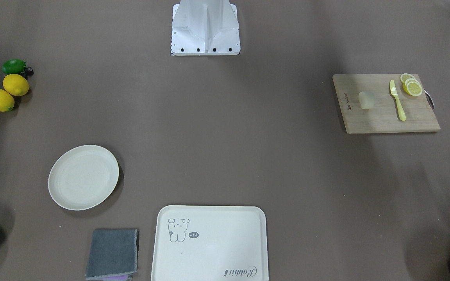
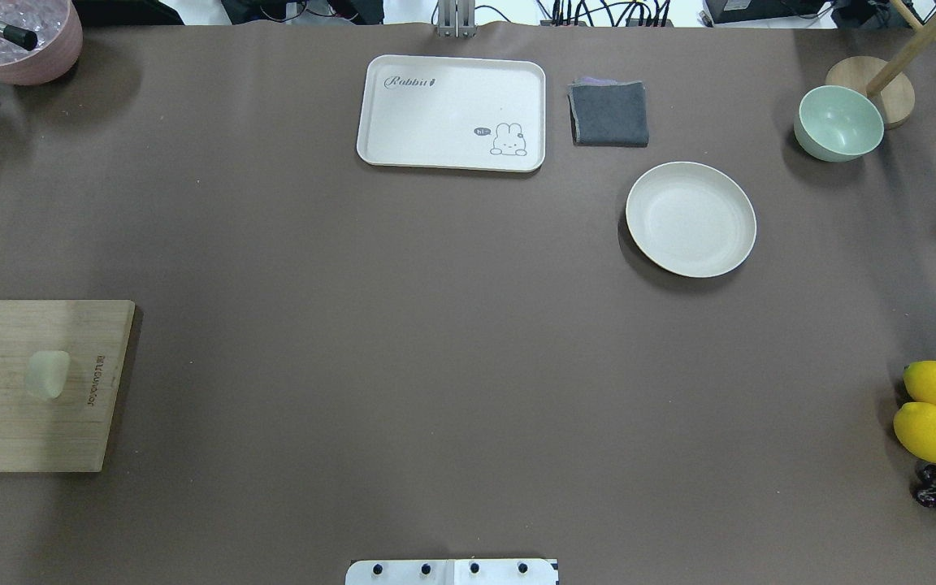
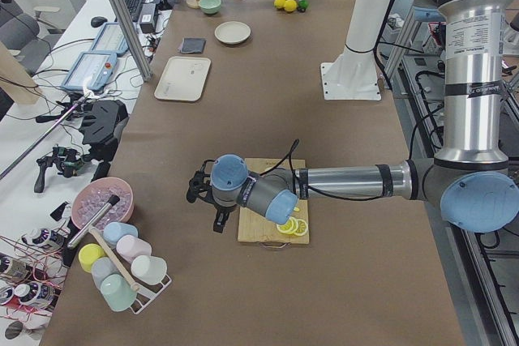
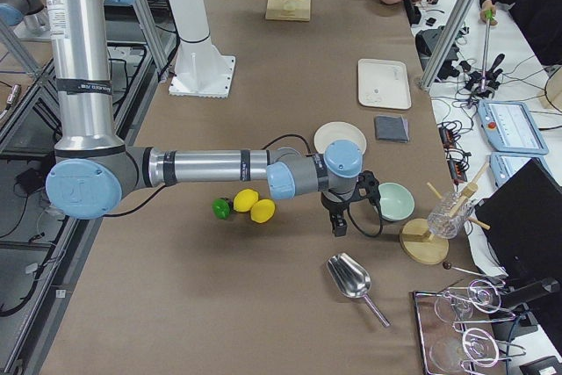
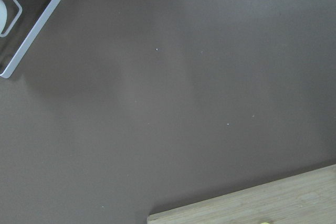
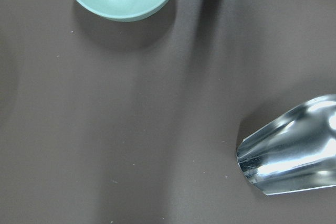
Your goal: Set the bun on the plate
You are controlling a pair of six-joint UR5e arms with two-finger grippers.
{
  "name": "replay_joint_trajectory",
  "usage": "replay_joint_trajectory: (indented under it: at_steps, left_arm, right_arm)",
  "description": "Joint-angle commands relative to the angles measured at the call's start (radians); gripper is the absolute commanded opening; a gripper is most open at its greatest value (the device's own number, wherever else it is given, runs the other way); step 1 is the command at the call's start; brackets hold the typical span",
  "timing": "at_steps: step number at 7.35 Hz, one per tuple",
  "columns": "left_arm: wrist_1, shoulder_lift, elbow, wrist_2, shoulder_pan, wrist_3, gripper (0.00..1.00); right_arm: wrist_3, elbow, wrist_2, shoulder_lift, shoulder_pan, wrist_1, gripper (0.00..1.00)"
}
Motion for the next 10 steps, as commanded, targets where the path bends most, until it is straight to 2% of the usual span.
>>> replay_joint_trajectory:
  at_steps: [1, 5, 7, 9, 10]
  left_arm:
    - [0.006, -0.007, -0.031, 0.000, 0.001, -0.004, 0.97]
    - [0.006, -0.007, -0.050, 0.003, 0.001, -0.063, 0.97]
    - [0.004, 0.003, -0.056, 0.007, 0.003, -0.063, 0.97]
    - [0.006, 0.000, -0.047, 0.011, 0.004, -0.061, 0.97]
    - [0.006, 0.003, -0.045, 0.011, 0.007, -0.063, 0.97]
  right_arm:
    - [0.000, 0.003, 0.003, 0.000, 0.012, 0.000, 1.00]
    - [-0.010, 0.018, -0.017, -0.026, 0.014, 0.006, 1.00]
    - [0.002, 0.014, -0.032, -0.034, 0.012, 0.067, 1.00]
    - [-0.001, 0.001, 0.056, -0.036, 0.012, 0.069, 1.00]
    - [0.002, 0.004, 0.060, -0.028, 0.011, 0.074, 1.00]
